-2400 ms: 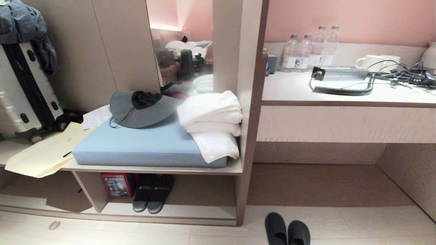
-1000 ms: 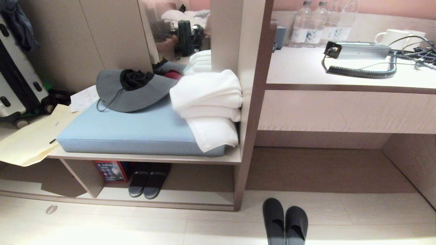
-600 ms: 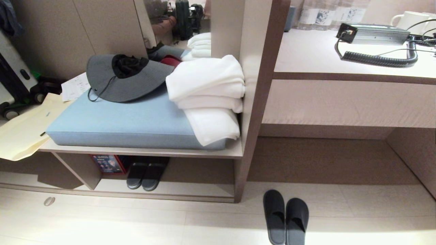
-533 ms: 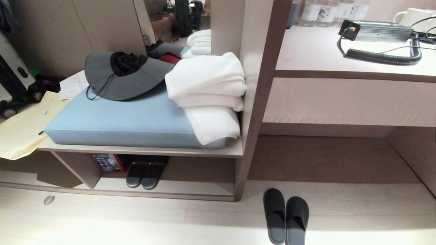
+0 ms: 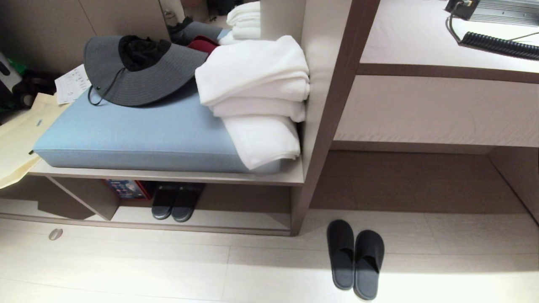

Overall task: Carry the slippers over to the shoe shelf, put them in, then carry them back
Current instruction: Pick up the slippers on the floor

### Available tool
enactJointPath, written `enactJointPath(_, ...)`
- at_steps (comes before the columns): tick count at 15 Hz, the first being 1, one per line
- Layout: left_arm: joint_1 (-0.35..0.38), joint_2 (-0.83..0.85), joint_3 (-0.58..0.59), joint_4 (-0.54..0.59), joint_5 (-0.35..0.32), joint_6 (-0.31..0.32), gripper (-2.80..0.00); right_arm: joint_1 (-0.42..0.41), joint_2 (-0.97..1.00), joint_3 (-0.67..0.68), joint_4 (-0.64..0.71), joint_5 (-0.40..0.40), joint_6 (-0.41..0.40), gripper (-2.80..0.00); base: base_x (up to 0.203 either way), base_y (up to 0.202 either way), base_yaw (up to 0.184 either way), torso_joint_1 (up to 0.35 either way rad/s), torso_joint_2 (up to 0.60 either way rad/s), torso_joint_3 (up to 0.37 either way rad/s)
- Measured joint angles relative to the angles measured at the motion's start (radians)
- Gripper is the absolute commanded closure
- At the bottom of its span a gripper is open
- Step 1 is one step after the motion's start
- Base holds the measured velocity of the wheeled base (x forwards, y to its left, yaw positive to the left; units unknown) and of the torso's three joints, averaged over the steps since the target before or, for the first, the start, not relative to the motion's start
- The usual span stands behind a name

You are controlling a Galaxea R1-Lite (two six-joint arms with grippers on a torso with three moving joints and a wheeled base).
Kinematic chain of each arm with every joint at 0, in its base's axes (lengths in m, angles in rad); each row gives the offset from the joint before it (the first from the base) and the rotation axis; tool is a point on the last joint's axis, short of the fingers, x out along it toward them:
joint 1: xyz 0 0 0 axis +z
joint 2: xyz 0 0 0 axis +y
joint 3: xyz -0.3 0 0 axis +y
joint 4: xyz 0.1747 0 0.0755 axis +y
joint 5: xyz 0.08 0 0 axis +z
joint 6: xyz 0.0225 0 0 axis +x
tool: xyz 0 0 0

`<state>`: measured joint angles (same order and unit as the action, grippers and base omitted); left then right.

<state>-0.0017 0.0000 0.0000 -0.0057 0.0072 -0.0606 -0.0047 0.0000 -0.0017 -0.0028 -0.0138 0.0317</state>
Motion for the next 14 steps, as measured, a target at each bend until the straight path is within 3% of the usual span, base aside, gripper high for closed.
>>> enactJointPath(14,0.000,0.000,0.000,0.000,0.000,-0.003,0.00,0.000,0.000,0.000,0.000,0.000,0.001,0.00,0.000,0.000,0.000,0.001,0.00,-0.197)
